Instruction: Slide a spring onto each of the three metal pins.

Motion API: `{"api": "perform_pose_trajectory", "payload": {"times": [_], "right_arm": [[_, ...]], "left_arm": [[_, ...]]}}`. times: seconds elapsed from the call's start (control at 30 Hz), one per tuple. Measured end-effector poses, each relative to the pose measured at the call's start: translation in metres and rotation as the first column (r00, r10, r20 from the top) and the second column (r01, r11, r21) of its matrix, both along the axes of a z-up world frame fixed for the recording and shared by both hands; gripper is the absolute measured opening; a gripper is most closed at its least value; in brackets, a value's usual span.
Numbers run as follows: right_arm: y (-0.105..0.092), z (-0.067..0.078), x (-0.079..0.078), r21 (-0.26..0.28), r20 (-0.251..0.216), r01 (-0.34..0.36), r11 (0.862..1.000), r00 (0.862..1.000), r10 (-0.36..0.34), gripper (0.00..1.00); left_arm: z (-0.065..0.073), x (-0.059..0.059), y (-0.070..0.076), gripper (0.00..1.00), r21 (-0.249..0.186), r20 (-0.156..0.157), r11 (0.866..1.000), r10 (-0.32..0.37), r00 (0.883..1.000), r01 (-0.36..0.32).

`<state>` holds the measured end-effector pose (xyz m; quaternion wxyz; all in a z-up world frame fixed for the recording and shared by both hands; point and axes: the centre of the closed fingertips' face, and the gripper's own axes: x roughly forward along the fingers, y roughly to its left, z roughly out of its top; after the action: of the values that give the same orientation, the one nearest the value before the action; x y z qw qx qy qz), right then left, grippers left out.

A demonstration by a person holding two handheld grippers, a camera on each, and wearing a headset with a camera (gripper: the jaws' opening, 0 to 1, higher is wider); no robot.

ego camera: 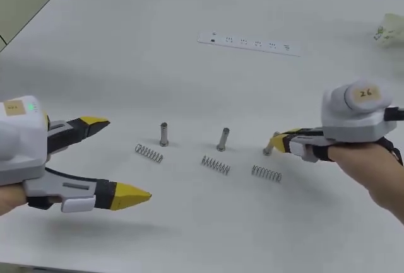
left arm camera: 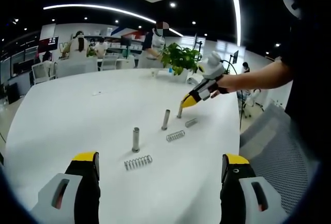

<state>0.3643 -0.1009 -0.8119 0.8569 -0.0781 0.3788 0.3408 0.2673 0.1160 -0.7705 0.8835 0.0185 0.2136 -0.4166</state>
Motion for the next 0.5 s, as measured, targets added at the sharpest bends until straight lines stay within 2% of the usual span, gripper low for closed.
{"api": "perform_pose_trajectory", "payload": {"times": [0.27, 0.5], "right_arm": [[-0.0005, -0.0019, -0.0030, -0.018, -0.006, -0.011, 1.000, 1.000, 0.011, 0.07], [-0.0007, -0.0025, -0.0055, -0.007, -0.012, -0.012, 1.000, 1.000, 0.012, 0.13]], "left_arm": [[0.0006, -0.0005, 0.0000, 0.96, 0.000, 0.000, 1.000, 0.001, 1.000, -0.001], [0.0005, -0.0007, 0.0013, 0.96, 0.000, -0.002, 1.000, 0.004, 1.000, -0.004]]}}
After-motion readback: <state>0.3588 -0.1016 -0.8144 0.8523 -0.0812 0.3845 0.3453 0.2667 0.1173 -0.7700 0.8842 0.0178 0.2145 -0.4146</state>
